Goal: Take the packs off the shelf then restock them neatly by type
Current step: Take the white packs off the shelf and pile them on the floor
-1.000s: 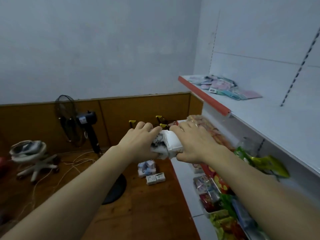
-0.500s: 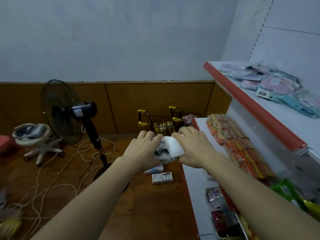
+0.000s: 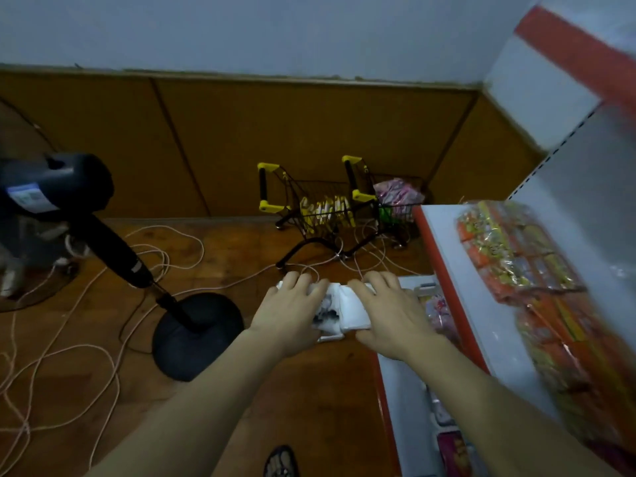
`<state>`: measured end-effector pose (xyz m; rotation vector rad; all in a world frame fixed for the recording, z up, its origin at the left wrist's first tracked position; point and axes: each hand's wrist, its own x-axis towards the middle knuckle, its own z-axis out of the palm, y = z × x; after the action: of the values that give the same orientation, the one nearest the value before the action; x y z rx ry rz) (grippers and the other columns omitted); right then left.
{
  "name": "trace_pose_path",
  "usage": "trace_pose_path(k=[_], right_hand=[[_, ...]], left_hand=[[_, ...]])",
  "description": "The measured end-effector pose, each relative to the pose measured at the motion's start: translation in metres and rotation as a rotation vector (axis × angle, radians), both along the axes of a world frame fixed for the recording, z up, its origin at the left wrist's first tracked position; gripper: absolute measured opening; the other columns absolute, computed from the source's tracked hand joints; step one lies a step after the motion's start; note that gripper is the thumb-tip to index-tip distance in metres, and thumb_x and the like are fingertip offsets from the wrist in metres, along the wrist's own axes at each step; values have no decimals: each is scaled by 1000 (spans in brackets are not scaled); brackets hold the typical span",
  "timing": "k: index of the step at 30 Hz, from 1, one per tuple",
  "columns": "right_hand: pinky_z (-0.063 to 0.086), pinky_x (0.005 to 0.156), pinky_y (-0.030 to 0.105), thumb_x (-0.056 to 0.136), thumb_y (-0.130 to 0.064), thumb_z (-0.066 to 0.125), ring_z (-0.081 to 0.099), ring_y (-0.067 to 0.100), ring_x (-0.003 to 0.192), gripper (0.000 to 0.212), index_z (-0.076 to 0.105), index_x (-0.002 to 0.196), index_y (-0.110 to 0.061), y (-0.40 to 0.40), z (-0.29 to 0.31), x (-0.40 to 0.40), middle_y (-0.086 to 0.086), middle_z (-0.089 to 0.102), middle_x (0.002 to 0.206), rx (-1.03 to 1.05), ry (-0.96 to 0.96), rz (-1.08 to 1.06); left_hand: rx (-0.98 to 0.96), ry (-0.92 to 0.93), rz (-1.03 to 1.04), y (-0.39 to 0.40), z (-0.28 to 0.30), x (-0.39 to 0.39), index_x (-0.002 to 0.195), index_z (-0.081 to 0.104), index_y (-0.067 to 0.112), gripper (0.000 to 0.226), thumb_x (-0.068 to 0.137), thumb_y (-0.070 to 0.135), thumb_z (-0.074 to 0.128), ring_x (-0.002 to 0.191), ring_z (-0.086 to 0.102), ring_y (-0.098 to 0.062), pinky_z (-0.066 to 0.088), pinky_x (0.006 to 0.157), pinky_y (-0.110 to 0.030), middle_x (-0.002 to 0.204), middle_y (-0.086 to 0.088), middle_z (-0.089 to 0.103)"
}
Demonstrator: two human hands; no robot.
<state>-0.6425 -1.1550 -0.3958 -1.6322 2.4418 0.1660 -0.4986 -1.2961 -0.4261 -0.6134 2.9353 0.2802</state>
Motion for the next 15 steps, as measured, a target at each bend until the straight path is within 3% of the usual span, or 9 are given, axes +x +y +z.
trace_pose_path(k=[10,15], right_hand=[[34,107,45,78,-43,65,26,27,138,81,28,149,-26,-38,-257,-61,4,30,146,169,-206,-23],[36,106,46,73,-37,67,27,26,136,84,30,148,-27,-34,-403,-78,2,31,143,216,-289,-1]], left_hand=[[135,-205,44,-23,-265,-61,154,17,24,82,90,54,58,135,28,-30,47,95,-46,145,-6,35],[188,-284,46,-15,-403,-73,154,14,23,82,90,46,59,134,27,-29,45,96,-48,144,-5,34]])
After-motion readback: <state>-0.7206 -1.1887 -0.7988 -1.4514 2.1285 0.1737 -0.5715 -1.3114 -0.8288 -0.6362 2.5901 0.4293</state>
